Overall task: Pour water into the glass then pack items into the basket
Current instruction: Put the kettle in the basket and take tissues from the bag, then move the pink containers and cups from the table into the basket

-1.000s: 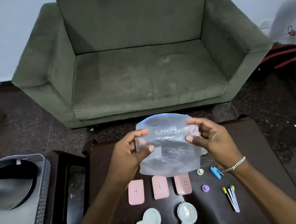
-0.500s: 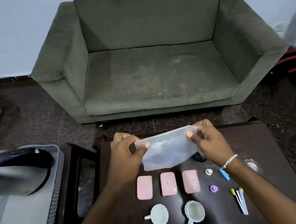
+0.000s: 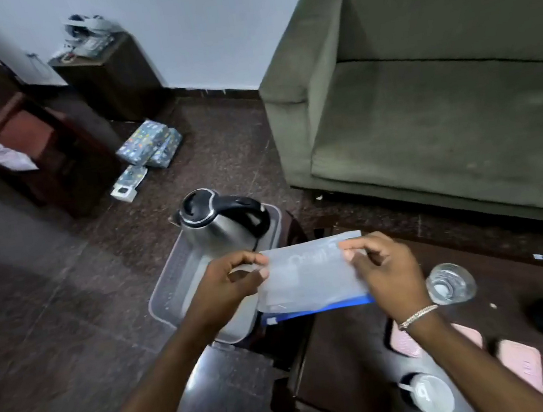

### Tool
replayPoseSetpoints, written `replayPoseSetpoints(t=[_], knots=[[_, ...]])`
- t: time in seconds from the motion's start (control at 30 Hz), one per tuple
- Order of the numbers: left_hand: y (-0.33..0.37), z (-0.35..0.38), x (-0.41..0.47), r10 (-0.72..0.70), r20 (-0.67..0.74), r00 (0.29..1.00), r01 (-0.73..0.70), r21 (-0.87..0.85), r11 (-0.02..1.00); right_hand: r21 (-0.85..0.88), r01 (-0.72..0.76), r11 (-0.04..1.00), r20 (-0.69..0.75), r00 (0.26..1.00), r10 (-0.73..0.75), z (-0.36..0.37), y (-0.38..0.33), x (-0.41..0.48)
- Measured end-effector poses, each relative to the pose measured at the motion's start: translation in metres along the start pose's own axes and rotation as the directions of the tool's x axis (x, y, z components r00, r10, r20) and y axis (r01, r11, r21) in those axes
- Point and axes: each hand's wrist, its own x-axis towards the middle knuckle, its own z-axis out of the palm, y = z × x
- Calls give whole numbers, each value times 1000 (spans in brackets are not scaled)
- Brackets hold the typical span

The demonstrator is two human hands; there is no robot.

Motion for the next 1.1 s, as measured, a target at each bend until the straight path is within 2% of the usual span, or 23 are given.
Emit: replayPoseSetpoints(t=[0.13, 0.23, 0.33, 0.47, 0.57, 0.63, 0.7, 0.8, 0.9, 1.0, 1.1], knots=[[-33, -76, 6, -156, -56, 986, 160, 83, 984, -34, -74, 997, 161, 984, 79, 93, -4, 4], [-66, -116, 28, -167, -88, 982, 183, 217, 959, -189, -73, 979, 334, 933, 134, 153, 1, 5], [-102, -143, 52, -174, -102, 979, 201, 385, 901, -393, -45, 919, 423, 878, 224, 206, 8, 3], [-143, -149, 80, -197, -41, 980, 174, 663, 728, -634, 38, 773, 466, 816, 341, 254, 20, 2], [-161, -136, 87, -226, -57, 972, 168, 846, 506, -739, 108, 665, 465, 797, 387, 266, 31, 4], [-168, -128, 86, -148, -111, 983, 166, 883, 440, -769, 165, 617, 455, 820, 347, 270, 36, 8], [-173, -123, 87, -103, -82, 991, 123, 862, 492, -762, 253, 596, 478, 841, 255, 273, 38, 12], [-184, -121, 88, -223, 25, 974, 91, 865, 493, -739, 367, 566, 556, 806, 204, 281, 43, 14], [-190, -121, 90, -359, 88, 929, 79, 901, 426, -737, 379, 560, 603, 743, 291, 284, 52, 19], [-186, -119, 90, -410, 113, 905, 40, 937, 346, -730, 359, 581, 565, 795, 219, 282, 61, 19], [-181, -119, 89, -439, 114, 891, 13, 961, 277, -781, 385, 492, 535, 819, 208, 282, 64, 17]])
